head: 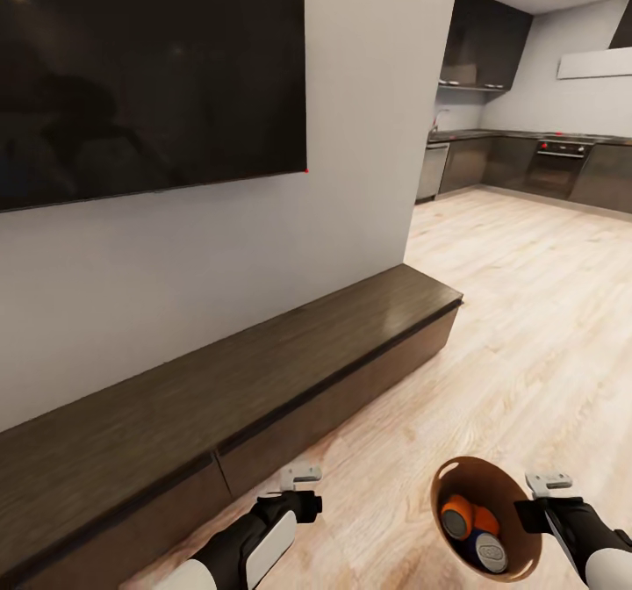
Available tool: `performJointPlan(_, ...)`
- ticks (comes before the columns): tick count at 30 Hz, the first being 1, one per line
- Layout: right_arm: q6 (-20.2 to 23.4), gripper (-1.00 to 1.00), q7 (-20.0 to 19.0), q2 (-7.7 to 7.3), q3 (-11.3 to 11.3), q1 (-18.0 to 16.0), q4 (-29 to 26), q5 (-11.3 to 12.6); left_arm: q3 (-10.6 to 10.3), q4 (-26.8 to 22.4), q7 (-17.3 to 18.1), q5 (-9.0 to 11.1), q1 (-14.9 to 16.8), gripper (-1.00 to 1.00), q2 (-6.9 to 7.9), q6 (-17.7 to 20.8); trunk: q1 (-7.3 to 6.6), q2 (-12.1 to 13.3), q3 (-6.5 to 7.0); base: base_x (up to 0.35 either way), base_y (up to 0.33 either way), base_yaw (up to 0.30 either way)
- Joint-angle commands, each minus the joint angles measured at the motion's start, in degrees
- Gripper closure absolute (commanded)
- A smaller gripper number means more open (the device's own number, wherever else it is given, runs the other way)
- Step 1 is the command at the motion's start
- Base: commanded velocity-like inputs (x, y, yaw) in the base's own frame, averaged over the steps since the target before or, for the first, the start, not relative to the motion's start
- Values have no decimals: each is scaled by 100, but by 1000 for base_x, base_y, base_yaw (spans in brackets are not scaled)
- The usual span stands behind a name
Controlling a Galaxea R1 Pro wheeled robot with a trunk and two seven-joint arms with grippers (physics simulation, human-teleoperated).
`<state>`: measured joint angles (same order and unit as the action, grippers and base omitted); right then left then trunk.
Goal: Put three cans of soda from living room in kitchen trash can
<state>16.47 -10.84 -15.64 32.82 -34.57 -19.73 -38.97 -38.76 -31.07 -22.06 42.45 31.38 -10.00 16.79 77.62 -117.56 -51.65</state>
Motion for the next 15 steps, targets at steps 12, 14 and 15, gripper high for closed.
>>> performJointPlan(12,-4,100,-30,5,-23,-3,-4,30,0,-89,0,0,-8,-100,0,-1,88,-162,-72,0,0,0)
performJointPlan(14,-4,100,-30,7,-27,-3,-4,30,0,-91,0,-1,-9,-100,0,0,132,-242,-108,0,0,0)
performJointPlan(15,-4,100,-28,7,-28,-4,-4,30,0,-91,0,-1,-9,-100,0,0,154,-283,-126,0,0,0)
